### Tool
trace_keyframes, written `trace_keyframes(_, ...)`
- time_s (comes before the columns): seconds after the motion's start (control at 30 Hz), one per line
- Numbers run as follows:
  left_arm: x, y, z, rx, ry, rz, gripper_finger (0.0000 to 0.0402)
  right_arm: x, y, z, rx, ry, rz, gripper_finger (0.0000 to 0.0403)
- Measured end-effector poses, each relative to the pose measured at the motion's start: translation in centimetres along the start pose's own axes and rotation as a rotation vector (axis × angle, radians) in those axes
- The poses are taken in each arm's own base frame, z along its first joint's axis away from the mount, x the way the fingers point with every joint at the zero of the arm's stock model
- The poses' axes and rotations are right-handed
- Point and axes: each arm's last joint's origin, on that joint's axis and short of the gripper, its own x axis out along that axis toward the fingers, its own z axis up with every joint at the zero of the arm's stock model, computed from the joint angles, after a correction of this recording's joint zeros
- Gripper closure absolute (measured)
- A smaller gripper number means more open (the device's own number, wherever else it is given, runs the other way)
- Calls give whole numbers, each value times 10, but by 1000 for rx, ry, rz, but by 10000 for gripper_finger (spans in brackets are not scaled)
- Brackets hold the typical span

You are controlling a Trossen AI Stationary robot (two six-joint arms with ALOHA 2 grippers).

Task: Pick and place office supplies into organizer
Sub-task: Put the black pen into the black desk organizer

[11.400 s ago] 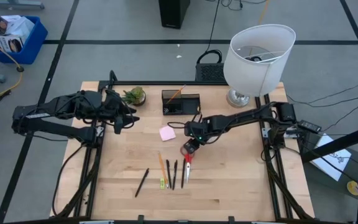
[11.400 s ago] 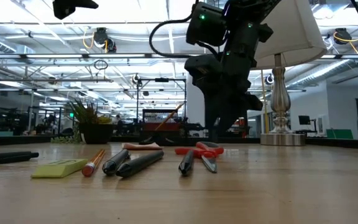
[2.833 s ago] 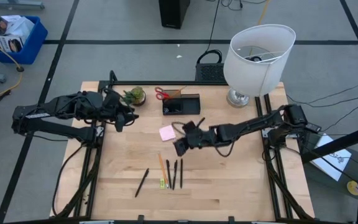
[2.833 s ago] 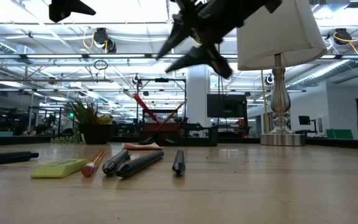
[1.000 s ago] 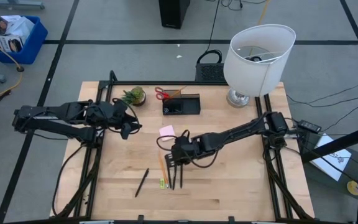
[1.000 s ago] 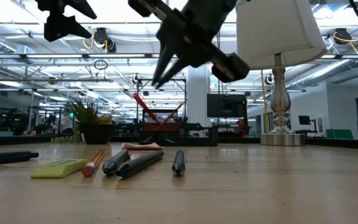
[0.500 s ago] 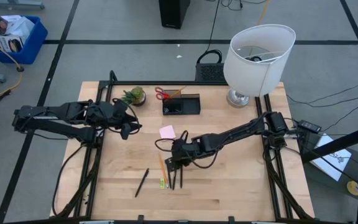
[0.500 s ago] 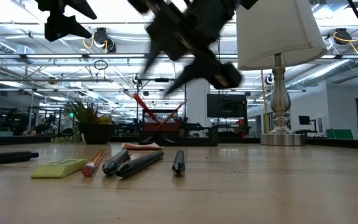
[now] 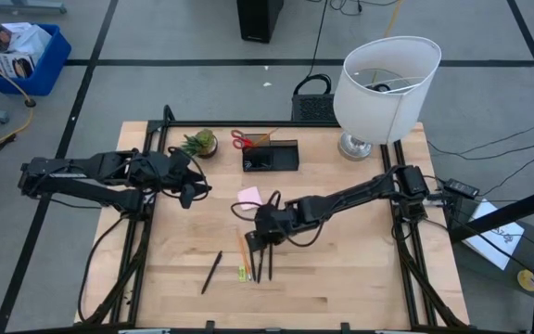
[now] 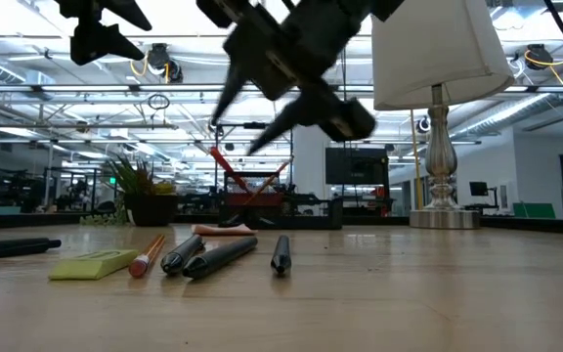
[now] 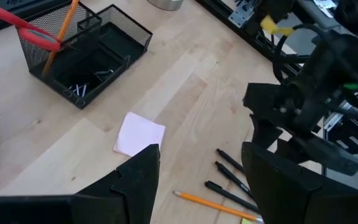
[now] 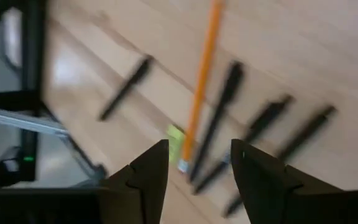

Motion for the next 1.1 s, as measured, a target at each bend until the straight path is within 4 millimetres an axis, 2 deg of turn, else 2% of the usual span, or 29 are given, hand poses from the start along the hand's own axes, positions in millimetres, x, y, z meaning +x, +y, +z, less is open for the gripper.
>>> trace_keyframes(0.2, 0, 0, 0, 41, -4, 2, 169, -1, -18, -5, 5, 39, -187, 236)
trace_keyframes(0.4, 0, 0, 1, 69, -18, 21, 169, -2, -22, -2, -18, 26, -223, 237)
trace_keyframes(0.57, 0, 1, 1, 71, -21, 23, 169, 18, -28, -7, -17, 100, -241, 242)
trace_keyframes(0.73, 0, 1, 1, 71, -21, 24, 169, 37, -16, -10, -30, 166, -186, 242)
trace_keyframes(0.8, 0, 1, 1, 71, -21, 24, 170, 40, -15, -10, -40, 170, -214, 242)
trace_keyframes(1.1, 0, 1, 1, 71, -21, 24, 169, 36, -24, -8, -49, 104, -368, 243)
